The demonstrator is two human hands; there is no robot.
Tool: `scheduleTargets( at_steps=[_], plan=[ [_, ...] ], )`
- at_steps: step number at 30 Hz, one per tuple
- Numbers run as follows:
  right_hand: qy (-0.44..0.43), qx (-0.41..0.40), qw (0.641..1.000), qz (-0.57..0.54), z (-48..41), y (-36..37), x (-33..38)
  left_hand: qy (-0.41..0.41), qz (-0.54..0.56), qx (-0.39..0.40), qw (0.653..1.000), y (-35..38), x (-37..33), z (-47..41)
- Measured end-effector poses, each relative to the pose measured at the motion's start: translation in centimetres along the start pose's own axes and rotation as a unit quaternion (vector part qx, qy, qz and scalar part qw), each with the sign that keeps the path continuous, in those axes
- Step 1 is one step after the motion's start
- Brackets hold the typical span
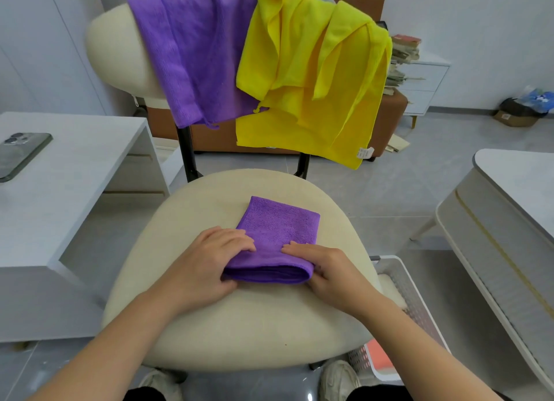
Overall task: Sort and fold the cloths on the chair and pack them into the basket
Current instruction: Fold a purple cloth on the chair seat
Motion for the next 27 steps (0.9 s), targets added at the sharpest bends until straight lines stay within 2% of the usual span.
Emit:
scheduleTargets(
  at_steps=[5, 8, 11, 14, 17, 19, 21, 23, 27],
  plan=[
    [0.028, -0.019, 0.995, -0.093, 0.2, -0.7, -0.1, -0.029, 0.043, 0.0, 0.999, -0.2, 1.6, 0.1],
    [0.033, -0.008, 0.993, -0.116, 0.4, -0.2, -0.4, -0.011, 0.032, 0.021, 0.999, 0.1, 1.4, 0.3],
    [0.005, 0.041, 0.998, -0.047, 0.9, 0.3, -0.8, 0.034, 0.0, 0.075, 0.997, 1.2, 1.2, 0.7],
    [-0.042, 0.1, 0.992, 0.071, 1.3, 0.6, -1.2, 0.028, -0.01, 0.117, 0.993, 1.7, 1.3, 0.8],
    [-0.06, 0.131, 0.985, 0.099, 1.3, 0.8, -1.4, 0.027, -0.016, 0.146, 0.989, 1.8, 1.2, 1.1],
    [-0.045, 0.136, 0.987, 0.075, 1.2, 0.6, -1.3, 0.001, 0.021, 0.161, 0.987, 1.9, 1.3, 1.2],
    [-0.012, 0.122, 0.992, 0.024, 1.0, 0.3, -1.1, -0.052, 0.099, 0.148, 0.983, 1.5, 1.4, 1.1],
    [0.029, 0.088, 0.996, -0.008, 0.6, -0.1, -0.9, -0.105, 0.172, 0.097, 0.975, 0.9, 1.3, 0.7],
    [0.148, -0.026, 0.988, -0.028, -0.7, -1.3, -1.4, -0.233, 0.292, -0.016, 0.928, 0.0, 1.0, -0.4]
  ],
)
Point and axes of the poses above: each hand's wrist, its own z-axis away from the middle knuckle, its own y-axis out of the palm, x = y × z, the point moved 6 cm from there along -z, towards the middle knuckle, and after that the axes turned 12 degrees about -y, right-handed, at the moved point
